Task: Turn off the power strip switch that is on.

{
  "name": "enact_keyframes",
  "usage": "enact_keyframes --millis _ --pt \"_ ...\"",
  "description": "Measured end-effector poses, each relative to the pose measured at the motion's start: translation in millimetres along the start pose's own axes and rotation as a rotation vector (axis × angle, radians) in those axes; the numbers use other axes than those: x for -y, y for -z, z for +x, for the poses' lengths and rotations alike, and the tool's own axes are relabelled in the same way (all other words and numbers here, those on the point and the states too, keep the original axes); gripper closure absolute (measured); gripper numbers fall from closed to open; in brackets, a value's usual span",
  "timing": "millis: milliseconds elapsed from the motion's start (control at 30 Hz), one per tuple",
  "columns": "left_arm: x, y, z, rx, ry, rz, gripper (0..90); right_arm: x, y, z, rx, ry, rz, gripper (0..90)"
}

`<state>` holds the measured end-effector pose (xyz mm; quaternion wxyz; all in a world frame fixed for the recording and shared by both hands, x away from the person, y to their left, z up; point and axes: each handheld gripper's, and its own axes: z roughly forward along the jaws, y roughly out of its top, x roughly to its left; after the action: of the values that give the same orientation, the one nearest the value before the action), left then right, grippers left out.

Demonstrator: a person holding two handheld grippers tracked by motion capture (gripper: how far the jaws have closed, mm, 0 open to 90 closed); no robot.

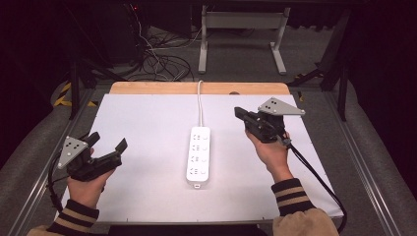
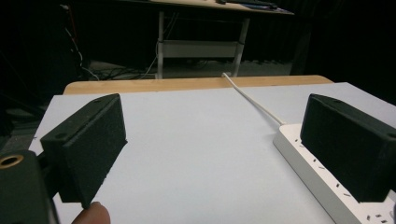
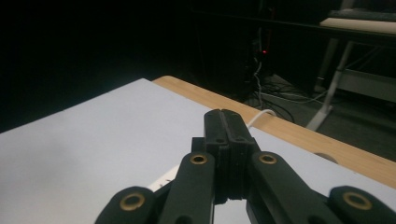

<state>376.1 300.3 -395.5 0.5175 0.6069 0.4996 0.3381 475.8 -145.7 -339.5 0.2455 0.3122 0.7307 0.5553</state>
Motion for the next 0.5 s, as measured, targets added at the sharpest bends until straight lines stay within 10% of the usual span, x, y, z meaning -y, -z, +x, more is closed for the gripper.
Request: enact_keyframes --millis 267,367,500 --pt "-0.5 0.3 0.8 0.005 -0.005 0.001 7.4 -15.2 18.8 -7.8 0.0 -0.012 -0.028 90.0" --pt "-0.6 1.0 1.2 0.002 0.0 -0.005 7.4 -16.0 28.9 -16.7 0.066 0.07 0.034 90.0" --pt "-0.6 -0.1 0.6 0.004 0.001 0.004 7.5 -17.5 21.0 -8.3 -0.004 0.027 0.024 90.0"
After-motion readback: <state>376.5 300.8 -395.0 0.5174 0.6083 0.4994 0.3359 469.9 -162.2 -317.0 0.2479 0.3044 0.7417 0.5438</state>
